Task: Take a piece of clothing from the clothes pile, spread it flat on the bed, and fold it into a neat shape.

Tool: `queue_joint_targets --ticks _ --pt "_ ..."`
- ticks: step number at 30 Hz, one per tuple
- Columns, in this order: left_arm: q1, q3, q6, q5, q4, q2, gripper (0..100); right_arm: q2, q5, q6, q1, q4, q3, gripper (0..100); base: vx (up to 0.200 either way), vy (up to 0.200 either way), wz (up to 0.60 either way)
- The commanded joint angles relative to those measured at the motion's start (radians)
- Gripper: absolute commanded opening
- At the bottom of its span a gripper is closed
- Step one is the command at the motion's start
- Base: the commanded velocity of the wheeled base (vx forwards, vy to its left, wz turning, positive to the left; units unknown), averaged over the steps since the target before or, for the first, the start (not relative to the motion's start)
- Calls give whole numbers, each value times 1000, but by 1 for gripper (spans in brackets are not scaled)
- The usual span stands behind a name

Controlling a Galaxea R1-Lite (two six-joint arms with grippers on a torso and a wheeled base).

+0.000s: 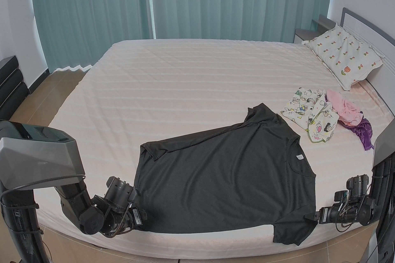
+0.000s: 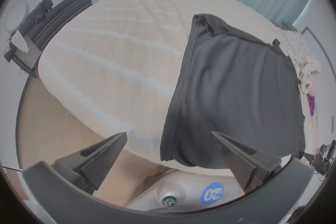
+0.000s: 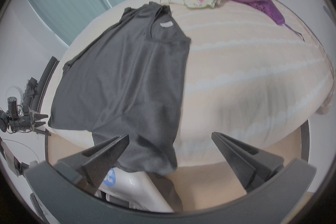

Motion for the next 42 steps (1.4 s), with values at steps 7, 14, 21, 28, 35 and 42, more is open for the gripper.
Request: queue_joint_targets --ticks 7,14,21,28,35,42 --pt "51 -50 -49 -61 -19 -143 100 -66 127 235 10 -211 -20 100 0 0 0" --pt "46 -78 -122 -78 -45 -188 100 -66 132 379 44 -251 -49 100 0 0 0" --pt "55 -79 -127 -137 -49 -189 100 -77 182 445 47 -251 -58 100 200 0 0" --pt "57 -93 -178 -186 -51 -175 100 -75 193 471 50 -251 -59 100 200 0 0" --pt "58 -139 -227 -189 -95 -85 100 -74 193 471 60 -251 -56 100 114 0 0" --pt "83 -289 -257 -175 -129 50 100 -71 193 473 70 -251 -52 100 0 0 0"
